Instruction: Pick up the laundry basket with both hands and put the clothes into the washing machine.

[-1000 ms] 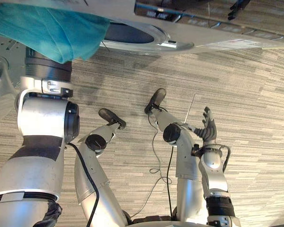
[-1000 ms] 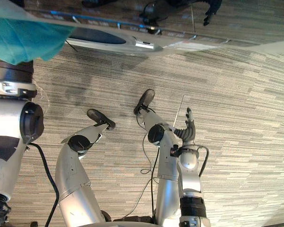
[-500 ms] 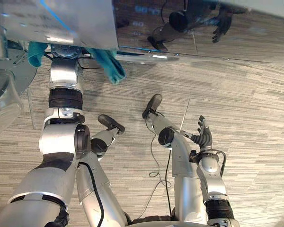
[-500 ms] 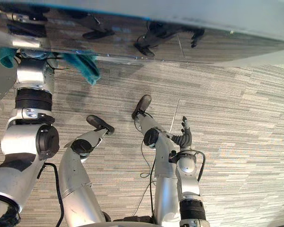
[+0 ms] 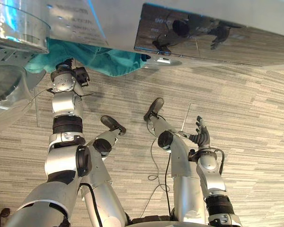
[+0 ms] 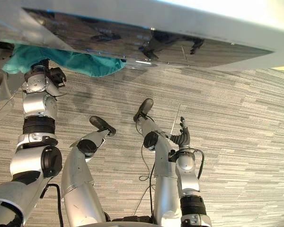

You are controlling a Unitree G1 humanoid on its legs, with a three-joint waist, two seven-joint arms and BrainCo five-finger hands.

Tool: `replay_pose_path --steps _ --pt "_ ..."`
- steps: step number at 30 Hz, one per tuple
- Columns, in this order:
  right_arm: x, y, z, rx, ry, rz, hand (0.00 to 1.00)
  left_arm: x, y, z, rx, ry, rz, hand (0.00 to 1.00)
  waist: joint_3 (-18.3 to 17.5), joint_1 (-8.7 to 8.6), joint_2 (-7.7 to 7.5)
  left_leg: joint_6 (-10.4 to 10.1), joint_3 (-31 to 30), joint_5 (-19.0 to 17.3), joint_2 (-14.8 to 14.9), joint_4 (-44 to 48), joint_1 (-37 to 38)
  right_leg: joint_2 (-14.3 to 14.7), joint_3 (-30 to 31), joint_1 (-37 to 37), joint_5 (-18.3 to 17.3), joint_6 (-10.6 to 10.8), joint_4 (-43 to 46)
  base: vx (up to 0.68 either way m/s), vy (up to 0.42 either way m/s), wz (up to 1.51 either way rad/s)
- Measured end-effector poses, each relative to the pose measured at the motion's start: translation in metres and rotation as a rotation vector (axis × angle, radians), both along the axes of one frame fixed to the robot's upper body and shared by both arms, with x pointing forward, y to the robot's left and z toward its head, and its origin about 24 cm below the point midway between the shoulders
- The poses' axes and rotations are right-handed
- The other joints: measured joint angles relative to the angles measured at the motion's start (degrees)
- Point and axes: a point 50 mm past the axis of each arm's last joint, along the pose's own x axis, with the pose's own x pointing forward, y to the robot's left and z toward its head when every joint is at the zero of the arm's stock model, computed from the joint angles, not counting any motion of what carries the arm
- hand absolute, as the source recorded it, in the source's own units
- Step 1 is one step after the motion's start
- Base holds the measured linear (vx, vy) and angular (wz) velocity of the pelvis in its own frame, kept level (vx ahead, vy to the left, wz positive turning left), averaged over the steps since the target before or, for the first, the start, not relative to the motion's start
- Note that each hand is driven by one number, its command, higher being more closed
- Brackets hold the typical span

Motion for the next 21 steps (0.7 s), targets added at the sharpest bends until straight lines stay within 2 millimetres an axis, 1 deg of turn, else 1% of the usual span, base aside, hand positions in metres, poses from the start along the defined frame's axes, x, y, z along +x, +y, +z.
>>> replay_pose_path --steps 3,4,5,7,8,9,10,12,13,14,15,16,17,18,21 --pt "0.0 0.0 0.0 -0.002 0.003 -0.001 0.0 -0.002 -0.002 0.015 -0.026 -0.058 -0.015 0.0 0.7 0.01 -0.72 0.02 0.14 0.03 -0.1 -0.14 -0.26 0.0 0.0 -0.27 0.2 0.06 -0.21 0.0 0.0 0.0" --pt "0.001 0.0 0.0 -0.003 0.0 -0.001 0.0 -0.004 -0.007 0.032 -0.038 -0.121 -0.033 0.0 1.32 0.11 -1.25 0.01 -0.06 0.06 -0.07 -0.15 -0.5 0.0 -0.27 -0.26 0.55 -0.5 -0.25 0.0 0.0 0.0" --pt "0.001 0.0 0.0 -0.003 -0.001 -0.001 0.0 -0.005 -0.009 0.041 -0.048 -0.152 -0.038 0.0 1.57 0.11 -1.4 0.12 -0.17 0.14 -0.06 -0.13 -0.68 0.0 -0.48 -0.26 0.72 -0.78 -0.3 0.03 -0.028 0.06" --pt "0.001 0.0 0.0 -0.002 0.001 -0.001 0.0 -0.007 -0.022 0.079 -0.084 -0.261 -0.066 0.0 2.12 0.02 -1.59 0.64 -0.94 0.5 0.0 0.07 -1.65 -0.05 -1.32 -0.28 0.75 -0.84 -0.33 0.03 -0.014 0.08" --pt "0.001 0.0 0.0 -0.002 0.001 -0.001 0.0 -0.008 -0.026 0.089 -0.091 -0.288 -0.075 0.0 2.3 0.03 -1.72 0.65 -1.0 0.51 0.0 0.07 -1.7 -0.09 -1.41 -0.25 0.75 -0.84 -0.3 0.03 -0.006 0.05" --pt "0.001 0.0 0.0 -0.003 -0.001 -0.001 0.0 -0.011 -0.034 0.108 -0.108 -0.344 -0.097 0.0 2.38 0.05 -1.82 0.67 -1.02 0.52 0.0 0.09 -1.79 -0.13 -1.56 -0.26 0.75 -0.84 -0.26 0.0 0.0 0.0" --pt "0.001 0.0 0.0 -0.003 -0.001 -0.001 0.0 -0.013 -0.038 0.117 -0.116 -0.372 -0.108 0.0 2.38 0.04 -1.82 0.67 -1.02 0.52 0.01 0.09 -1.83 -0.14 -1.61 -0.27 0.75 -0.84 -0.26 0.0 0.0 0.0" --pt "0.001 0.0 0.001 -0.003 -0.007 0.002 0.0 -0.025 -0.051 0.156 -0.166 -0.494 -0.145 0.0 2.39 -0.01 -1.82 0.67 -0.96 0.52 0.15 0.13 -1.85 -0.13 -1.88 -0.27 0.75 -0.84 -0.24 0.0 0.0 0.0" --pt "0.001 0.0 0.001 -0.004 -0.01 0.004 0.0 -0.029 -0.055 0.165 -0.173 -0.525 -0.155 0.0 2.39 -0.05 -1.83 0.67 -0.77 0.52 0.19 0.14 -1.85 -0.12 -1.92 -0.33 0.75 -0.84 -0.2 0.03 -0.012 -0.03" --pt "0.002 0.0 0.002 -0.01 -0.018 0.008 0.0 -0.035 -0.063 0.181 -0.171 -0.576 -0.179 0.0 2.39 -0.06 -1.84 0.67 -0.38 0.52 0.25 0.11 -1.85 -0.12 -1.83 -0.56 0.75 -0.84 -0.19 0.03 -0.013 -0.05" --pt "0.003 0.0 0.004 -0.021 -0.028 0.02 0.0 -0.039 -0.071 0.19 -0.204 -0.609 -0.218 0.0 2.41 -0.13 -1.87 0.67 0.21 0.51 0.32 0.12 -1.85 -0.12 -1.6 -0.87 0.76 -0.85 -0.21 0.03 -0.013 -0.06" --pt "0.003 0.0 0.005 -0.018 -0.033 0.022 0.0 -0.041 -0.075 0.194 -0.223 -0.62 -0.237 0.0 2.43 -0.21 -1.9 0.67 0.42 0.51 0.34 0.16 -1.86 -0.12 -1.5 -1.0 0.79 -0.89 -0.22 0.03 -0.015 -0.08" --pt "0.006 0.001 0.007 -0.015 -0.042 0.025 0.0 -0.044 -0.079 0.2 -0.288 -0.645 -0.291 0.0 2.46 -0.4 -1.87 0.66 0.63 0.49 0.66 0.44 -2.02 -0.04 -1.49 -1.16 0.8 -0.88 -0.23 0.02 -0.017 -0.07" --pt "0.008 0.002 0.009 -0.005 -0.05 0.026 0.0 -0.046 -0.079 0.203 -0.408 -0.683 -0.355 0.0 2.46 -0.56 -1.88 0.66 0.62 0.49 0.9 0.7 -2.37 0.02 -1.57 -1.43 0.81 -0.89 -0.19 0.02 -0.017 -0.06" --pt "0.006 0.001 0.008 0.014 -0.046 0.008 0.0 -0.049 -0.083 0.206 -0.563 -0.718 -0.456 0.0 2.46 -0.82 -1.87 0.66 0.69 0.48 1.45 1.37 -2.66 0.21 -1.61 -1.66 0.82 -0.93 0.01 0.02 -0.02 -0.04"
